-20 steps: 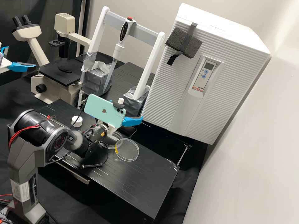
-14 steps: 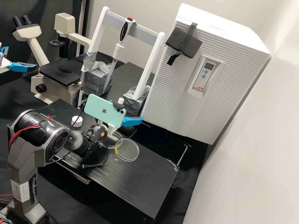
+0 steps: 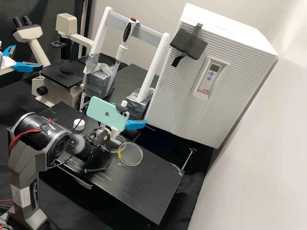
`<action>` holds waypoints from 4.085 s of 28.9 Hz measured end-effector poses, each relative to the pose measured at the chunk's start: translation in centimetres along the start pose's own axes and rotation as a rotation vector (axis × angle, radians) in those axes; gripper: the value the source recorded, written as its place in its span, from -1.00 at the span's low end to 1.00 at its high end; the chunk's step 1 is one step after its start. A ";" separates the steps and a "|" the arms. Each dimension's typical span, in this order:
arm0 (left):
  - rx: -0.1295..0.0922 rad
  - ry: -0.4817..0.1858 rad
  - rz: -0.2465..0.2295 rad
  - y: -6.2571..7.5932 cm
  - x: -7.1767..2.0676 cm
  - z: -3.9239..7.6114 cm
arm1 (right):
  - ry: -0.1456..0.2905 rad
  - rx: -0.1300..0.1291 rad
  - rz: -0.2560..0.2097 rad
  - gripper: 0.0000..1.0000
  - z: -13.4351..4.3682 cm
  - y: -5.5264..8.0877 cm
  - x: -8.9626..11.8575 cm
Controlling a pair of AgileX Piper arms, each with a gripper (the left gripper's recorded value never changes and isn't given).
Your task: Use the pipette
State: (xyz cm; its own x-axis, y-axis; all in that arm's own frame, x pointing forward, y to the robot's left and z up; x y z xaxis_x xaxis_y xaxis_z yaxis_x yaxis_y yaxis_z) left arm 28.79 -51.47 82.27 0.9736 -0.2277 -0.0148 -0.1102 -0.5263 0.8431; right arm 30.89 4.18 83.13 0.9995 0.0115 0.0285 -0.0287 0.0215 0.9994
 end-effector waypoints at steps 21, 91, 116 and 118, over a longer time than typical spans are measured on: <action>-0.036 -0.331 0.066 2.1 -0.56 8.4 | 0.049 0.019 0.026 1.00 -1.6 1.4 -1.1; -0.076 -0.256 -0.011 -0.1 -1.23 7.3 | 0.222 0.046 0.019 -1.00 -18.4 6.7 6.9; -0.076 -0.256 -0.011 -0.1 -1.23 7.3 | 0.244 0.029 0.026 -1.00 -19.4 6.7 6.8; -0.076 -0.254 -0.011 -0.1 -1.22 7.2 | 0.244 0.028 0.026 -1.00 -19.4 6.7 6.8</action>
State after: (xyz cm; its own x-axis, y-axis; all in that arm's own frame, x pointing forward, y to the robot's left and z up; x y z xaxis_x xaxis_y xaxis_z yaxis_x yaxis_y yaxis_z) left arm 26.16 -57.08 78.35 0.8922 -0.4259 -0.1504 -0.0756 -0.4691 0.8799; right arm 37.25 23.75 89.64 0.9660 0.2532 0.0517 -0.0510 -0.0092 0.9987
